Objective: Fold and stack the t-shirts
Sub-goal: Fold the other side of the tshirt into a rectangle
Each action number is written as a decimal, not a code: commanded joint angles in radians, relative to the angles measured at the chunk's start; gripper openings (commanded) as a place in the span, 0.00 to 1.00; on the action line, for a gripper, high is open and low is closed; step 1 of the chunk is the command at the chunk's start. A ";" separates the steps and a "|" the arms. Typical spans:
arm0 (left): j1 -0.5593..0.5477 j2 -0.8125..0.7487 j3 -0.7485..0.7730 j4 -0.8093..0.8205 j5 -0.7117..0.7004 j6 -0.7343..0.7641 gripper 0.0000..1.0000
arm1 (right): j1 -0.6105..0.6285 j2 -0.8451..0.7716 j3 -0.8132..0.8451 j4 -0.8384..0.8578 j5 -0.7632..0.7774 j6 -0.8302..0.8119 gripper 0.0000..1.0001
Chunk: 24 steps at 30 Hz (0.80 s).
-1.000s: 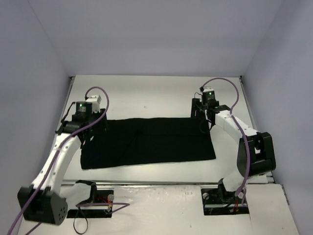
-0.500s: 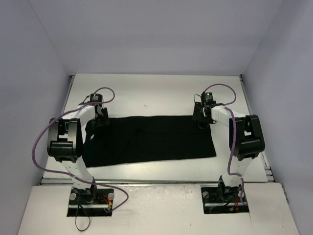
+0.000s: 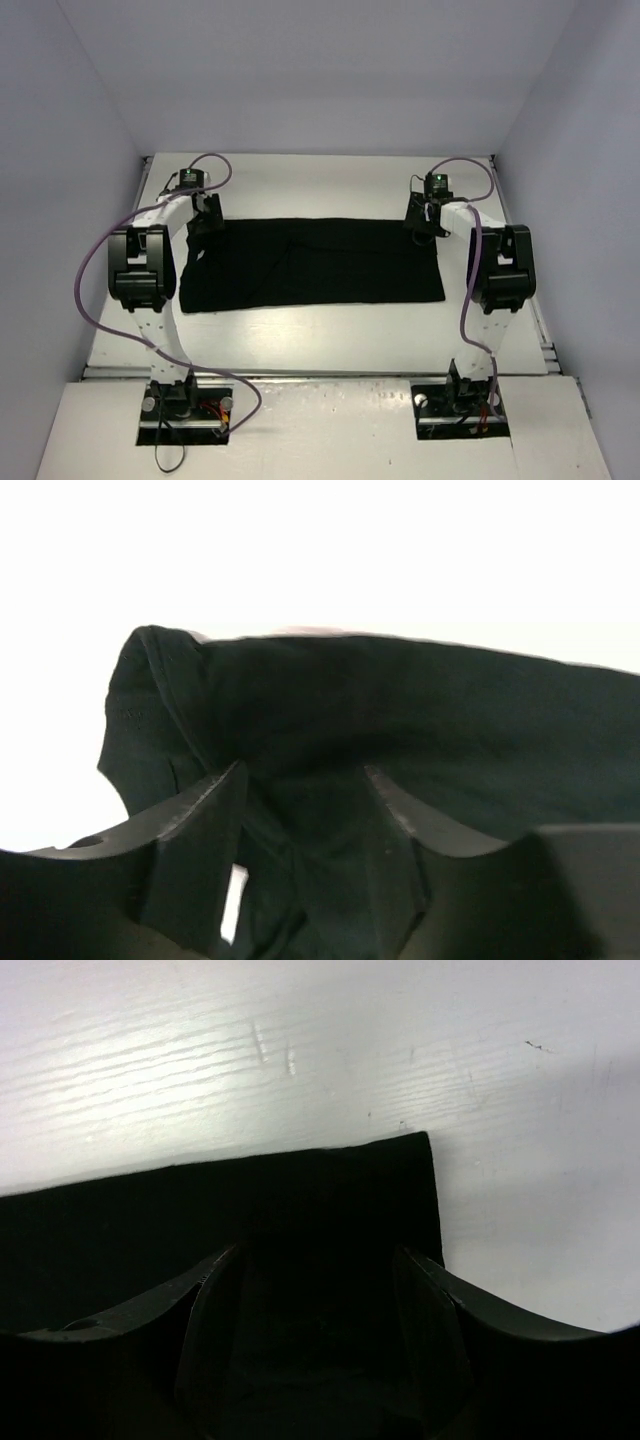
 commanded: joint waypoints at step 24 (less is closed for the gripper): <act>-0.269 -0.063 0.005 -0.068 0.176 0.168 0.41 | 0.128 -0.553 -0.261 -0.036 -0.158 -0.016 0.60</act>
